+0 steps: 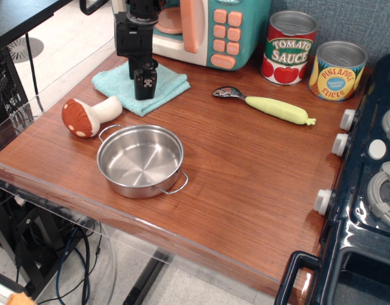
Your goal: Slide the blue towel to the front right corner of the table.
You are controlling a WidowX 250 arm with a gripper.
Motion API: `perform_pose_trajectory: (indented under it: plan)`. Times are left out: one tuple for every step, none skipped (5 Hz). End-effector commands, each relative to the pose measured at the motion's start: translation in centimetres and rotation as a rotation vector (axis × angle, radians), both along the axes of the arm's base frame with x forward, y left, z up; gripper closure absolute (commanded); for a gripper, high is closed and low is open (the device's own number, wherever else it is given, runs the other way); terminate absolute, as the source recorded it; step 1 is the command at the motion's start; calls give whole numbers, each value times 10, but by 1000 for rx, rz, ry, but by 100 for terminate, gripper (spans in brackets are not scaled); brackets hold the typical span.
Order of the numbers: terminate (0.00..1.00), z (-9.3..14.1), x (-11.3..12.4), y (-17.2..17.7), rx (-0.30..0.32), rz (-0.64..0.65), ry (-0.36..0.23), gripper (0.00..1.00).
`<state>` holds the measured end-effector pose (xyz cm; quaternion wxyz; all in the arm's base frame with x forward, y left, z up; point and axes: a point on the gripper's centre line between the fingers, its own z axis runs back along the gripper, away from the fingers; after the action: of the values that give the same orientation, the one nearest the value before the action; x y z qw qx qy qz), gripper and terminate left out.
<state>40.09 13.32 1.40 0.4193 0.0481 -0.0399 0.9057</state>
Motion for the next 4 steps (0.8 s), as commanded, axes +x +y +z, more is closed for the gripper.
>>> perform_pose_trajectory:
  plan:
    - [0,27,-13,-82,-30,-112,-94,0]
    - [0,28,-27,-119,-78,-156,-106,0]
    - [0,26,-50,-155,-90,-248,-90,0]
    - [0,28,-67,-176,-96,-315,-99,0]
